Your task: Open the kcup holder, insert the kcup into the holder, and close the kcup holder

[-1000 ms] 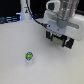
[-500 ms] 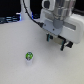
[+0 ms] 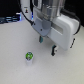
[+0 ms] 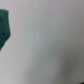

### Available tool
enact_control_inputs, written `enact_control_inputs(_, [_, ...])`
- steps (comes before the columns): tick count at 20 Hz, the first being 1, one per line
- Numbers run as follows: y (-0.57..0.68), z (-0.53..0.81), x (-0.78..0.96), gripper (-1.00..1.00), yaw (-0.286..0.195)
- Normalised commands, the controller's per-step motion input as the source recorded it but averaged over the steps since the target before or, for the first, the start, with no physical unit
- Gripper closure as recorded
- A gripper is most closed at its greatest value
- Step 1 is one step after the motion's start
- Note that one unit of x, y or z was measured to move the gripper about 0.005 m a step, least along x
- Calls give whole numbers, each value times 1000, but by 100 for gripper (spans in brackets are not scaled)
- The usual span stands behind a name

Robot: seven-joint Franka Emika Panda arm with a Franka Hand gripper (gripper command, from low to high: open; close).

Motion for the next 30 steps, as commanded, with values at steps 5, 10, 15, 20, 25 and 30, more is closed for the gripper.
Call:
enact_control_inputs(5, [-412,-6,-38,-100,-302])
enact_control_inputs(10, [-398,-11,-5,-100,-305])
enact_control_inputs(15, [-435,-147,-57,-100,-297])
enact_control_inputs(20, [-434,-304,-131,-100,-294])
enact_control_inputs(25, [-375,-361,-132,-100,-291])
enact_control_inputs(30, [-263,-293,-34,-100,-268])
